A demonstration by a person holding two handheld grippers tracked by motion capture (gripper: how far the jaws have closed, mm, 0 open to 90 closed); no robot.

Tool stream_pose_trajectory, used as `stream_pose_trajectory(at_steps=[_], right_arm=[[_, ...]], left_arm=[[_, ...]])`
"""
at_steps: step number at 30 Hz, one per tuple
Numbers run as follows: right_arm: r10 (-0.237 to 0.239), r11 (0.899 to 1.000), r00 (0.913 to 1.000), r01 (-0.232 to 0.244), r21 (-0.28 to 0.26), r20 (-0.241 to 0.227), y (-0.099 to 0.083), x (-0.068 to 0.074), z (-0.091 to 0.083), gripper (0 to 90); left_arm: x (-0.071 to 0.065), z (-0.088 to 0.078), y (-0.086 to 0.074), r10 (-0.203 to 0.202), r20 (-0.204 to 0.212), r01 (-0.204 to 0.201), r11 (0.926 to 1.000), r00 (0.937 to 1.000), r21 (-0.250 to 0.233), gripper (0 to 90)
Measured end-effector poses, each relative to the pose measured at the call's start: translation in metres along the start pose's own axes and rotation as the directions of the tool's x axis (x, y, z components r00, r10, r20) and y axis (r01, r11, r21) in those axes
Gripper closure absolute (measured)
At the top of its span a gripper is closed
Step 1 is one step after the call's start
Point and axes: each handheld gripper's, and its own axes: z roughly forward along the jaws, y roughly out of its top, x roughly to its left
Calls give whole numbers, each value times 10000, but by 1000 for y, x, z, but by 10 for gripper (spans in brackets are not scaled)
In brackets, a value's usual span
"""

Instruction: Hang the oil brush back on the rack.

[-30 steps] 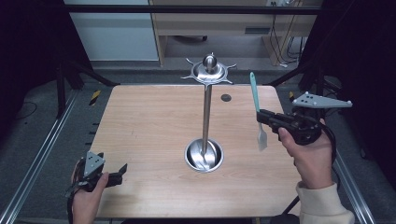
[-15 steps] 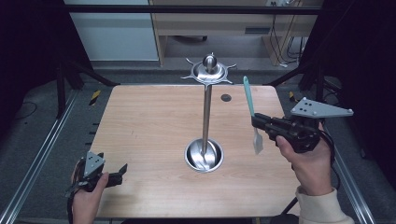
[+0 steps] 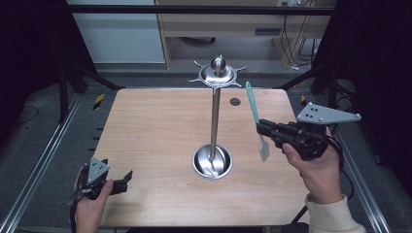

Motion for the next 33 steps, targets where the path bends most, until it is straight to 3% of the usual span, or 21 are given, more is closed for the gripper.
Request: stream_pose_trajectory(at_steps=[17, 33], right_arm=[[46, 9995, 10000, -48, 321, 50, 0, 0, 11, 820], [282, 9994, 9995, -279, -220, 138, -11, 6, 40, 821]], left_arm=[[0, 0, 0, -14, 30, 14, 10000, 10000, 5, 34], [0, 0, 0, -24, 20, 24, 10000, 10000, 0, 35]])
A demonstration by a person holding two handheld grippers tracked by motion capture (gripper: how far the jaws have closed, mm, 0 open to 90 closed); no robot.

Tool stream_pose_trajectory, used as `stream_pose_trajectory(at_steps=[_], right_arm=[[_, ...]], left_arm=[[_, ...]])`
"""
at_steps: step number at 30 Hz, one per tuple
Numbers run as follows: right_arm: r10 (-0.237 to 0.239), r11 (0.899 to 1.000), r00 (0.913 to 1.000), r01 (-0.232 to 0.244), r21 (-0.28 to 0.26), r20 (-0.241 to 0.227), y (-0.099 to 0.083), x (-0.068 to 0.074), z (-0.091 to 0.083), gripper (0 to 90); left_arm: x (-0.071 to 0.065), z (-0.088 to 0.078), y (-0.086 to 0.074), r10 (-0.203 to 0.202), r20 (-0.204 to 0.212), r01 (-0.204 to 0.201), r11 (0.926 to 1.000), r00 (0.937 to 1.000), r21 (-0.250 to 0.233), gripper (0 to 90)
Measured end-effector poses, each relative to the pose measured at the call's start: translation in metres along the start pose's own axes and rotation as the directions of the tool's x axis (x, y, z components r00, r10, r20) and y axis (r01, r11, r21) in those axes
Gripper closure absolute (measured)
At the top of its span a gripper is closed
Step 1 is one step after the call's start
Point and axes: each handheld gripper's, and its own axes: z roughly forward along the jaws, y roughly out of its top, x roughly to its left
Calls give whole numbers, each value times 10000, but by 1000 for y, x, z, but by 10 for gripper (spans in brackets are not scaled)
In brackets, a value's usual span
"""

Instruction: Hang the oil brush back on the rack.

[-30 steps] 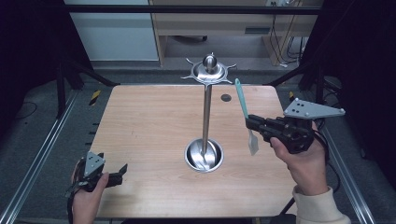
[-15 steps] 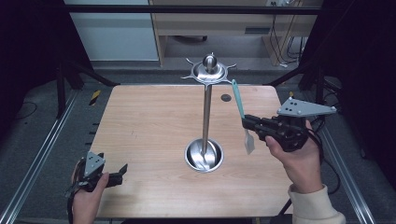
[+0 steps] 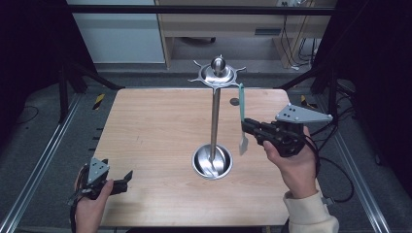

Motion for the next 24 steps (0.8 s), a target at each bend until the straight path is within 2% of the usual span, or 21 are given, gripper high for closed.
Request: stream_pose_trajectory(at_steps=[6, 12, 24], right_arm=[[115, 9995, 9999, -114, -299, 21, -4, 0, 5, 821], [-29, 9991, 9997, 38, -411, 233, -6, 1, 4, 821], [-128, 9986, 9999, 134, -510, 115, -6, 0, 10, 820]], left_arm=[[0, 0, 0, 42, 7, -42, 10000, 10000, 2, 35], [0, 1, 0, 44, 20, -44, 10000, 10000, 49, 35], [0, 1, 0, 44, 16, -44, 10000, 10000, 78, 35]])
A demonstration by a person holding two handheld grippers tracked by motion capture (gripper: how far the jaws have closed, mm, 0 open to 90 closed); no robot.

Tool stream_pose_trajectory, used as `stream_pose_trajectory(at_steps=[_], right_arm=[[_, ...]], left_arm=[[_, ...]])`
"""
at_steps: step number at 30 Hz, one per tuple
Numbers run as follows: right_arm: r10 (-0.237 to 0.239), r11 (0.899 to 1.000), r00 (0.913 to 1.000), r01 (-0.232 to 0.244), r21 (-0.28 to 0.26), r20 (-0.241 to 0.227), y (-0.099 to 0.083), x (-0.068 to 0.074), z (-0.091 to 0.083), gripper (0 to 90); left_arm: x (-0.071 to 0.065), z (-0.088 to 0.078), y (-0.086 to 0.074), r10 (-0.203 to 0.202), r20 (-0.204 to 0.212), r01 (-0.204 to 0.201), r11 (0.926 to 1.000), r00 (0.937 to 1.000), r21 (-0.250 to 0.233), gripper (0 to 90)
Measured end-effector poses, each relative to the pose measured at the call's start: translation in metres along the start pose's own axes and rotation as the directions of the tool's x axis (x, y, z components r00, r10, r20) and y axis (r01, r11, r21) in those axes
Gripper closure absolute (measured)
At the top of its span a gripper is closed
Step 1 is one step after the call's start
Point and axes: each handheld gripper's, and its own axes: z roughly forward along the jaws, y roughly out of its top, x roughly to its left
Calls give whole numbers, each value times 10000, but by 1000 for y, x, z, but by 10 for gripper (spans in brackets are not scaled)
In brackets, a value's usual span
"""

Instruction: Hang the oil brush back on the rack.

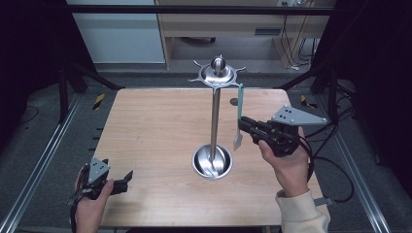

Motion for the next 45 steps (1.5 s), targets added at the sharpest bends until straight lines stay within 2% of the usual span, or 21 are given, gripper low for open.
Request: stream_pose_trajectory(at_steps=[12, 22, 29, 45], right_arm=[[-122, 9999, 9999, 122, 111, 1, 2, -1, -1, 814], [-206, 9996, 9998, 205, 188, 42, 5, -1, -5, 760], [-187, 9982, 9990, 164, 580, 398, 1, -6, -12, 629], [-236, 9977, 9959, 178, 661, 873, -5, -17, -34, 446]], left_arm=[[0, 0, 0, -8, 6, 8, 10000, 10000, -20, 35], [0, 0, 0, -1, 8, 1, 10000, 10000, -15, 35], [0, 0, 0, 16, 3, -16, 10000, 10000, -18, 35], [0, 1, 0, 8, -33, -8, 10000, 10000, -20, 35]])
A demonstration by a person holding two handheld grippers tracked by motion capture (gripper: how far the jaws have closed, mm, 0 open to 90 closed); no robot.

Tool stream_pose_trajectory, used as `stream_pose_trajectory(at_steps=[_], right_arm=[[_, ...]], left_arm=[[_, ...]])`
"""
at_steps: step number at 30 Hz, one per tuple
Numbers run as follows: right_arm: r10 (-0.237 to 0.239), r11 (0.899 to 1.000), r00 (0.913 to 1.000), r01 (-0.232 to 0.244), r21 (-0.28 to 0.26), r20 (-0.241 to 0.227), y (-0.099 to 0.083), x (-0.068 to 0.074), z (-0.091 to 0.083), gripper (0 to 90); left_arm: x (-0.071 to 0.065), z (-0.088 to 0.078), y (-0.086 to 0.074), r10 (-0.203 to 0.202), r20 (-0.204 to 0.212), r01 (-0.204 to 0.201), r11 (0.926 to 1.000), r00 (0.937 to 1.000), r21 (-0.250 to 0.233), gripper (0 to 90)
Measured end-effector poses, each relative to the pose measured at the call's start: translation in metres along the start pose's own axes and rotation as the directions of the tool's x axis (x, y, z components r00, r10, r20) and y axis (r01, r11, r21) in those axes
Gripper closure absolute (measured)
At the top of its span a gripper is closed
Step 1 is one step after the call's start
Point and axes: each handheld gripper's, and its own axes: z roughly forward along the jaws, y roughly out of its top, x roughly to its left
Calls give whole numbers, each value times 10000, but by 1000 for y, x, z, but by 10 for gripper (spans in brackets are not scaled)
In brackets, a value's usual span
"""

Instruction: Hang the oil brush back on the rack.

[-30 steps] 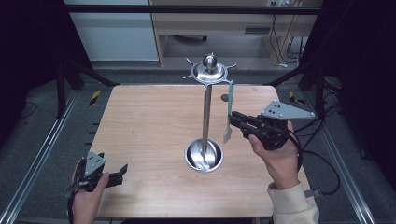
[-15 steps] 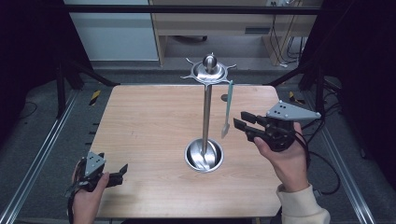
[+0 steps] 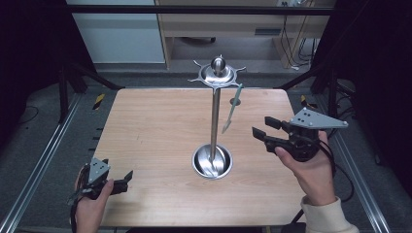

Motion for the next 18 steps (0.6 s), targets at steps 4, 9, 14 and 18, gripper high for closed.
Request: stream_pose_trajectory(at_steps=[4, 9, 14, 18], right_arm=[[44, 10000, 10000, -44, 1, 88, -2, -2, -4, 405], [101, 9999, 9988, -105, 87, 479, -5, -6, -9, 342], [227, 9996, 9968, -238, 133, 772, -8, -11, -13, 300], [386, 9991, 9939, -404, 155, 1032, -10, -18, -17, 251]], left_arm=[[0, 0, 0, 21, 0, -21, 10000, 10000, 6, 35], [0, 0, 0, 25, 7, -25, 10000, 10000, 42, 34], [0, 0, 0, 19, 13, -19, 10000, 10000, 39, 34], [0, 0, 0, 6, 5, -6, 10000, 10000, 27, 34]])
